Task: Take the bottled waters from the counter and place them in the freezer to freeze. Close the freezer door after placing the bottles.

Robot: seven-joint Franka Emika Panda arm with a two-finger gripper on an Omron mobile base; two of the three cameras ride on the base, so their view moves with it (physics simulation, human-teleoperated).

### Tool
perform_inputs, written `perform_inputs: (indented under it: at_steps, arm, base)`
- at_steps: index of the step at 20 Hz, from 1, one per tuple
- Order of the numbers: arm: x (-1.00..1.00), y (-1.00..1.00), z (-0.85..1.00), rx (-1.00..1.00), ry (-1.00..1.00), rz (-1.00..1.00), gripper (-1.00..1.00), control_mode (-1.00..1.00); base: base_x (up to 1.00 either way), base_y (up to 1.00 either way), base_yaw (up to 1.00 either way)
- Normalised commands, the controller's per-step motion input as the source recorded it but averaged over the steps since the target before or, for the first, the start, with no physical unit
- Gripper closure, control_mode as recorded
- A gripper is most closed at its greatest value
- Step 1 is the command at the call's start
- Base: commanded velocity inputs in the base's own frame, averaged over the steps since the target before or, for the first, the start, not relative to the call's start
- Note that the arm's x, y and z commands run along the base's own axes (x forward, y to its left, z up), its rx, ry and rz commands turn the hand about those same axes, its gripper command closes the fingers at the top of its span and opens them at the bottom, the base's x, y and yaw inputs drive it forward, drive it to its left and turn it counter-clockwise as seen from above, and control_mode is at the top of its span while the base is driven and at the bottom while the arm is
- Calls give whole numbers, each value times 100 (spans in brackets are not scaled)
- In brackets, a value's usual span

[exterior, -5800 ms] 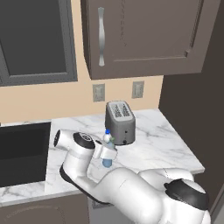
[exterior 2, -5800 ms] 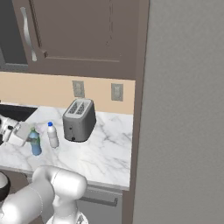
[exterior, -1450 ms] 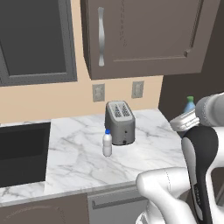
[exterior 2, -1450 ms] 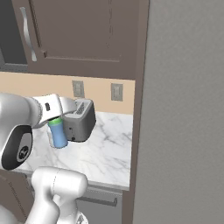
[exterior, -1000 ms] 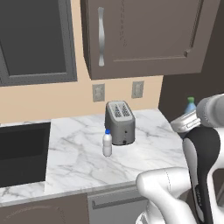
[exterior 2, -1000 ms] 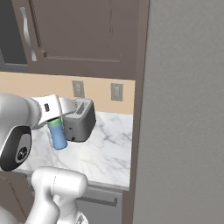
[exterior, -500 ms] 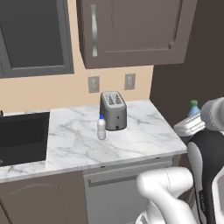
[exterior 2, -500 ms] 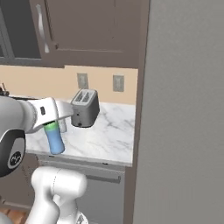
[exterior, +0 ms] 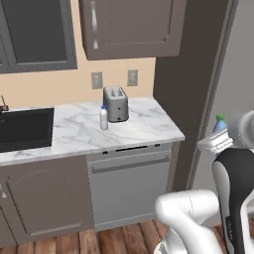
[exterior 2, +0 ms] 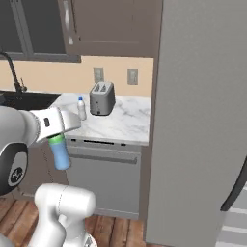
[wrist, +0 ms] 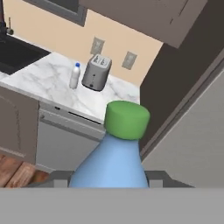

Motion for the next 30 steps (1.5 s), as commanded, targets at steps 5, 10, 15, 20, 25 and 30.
perform_inputs:
  at_steps: [5,10,15,20,25,30]
  arm:
    - [0,0,0,0,0,0,100,100]
    - [0,0,0,0,0,0,100,100]
    - [0,0,0,0,0,0,100,100]
    - [0,0,0,0,0,0,100,100]
    - [0,0,0,0,0,0,100,100]
    - [0,0,0,0,0,0,100,100]
  base:
    - [-63,-12,-8]
    - [-17,-33,-7]
    - [0,-74,-6]
    - [6,-90,-1]
    - [12,-85,0]
    - [31,-79,0]
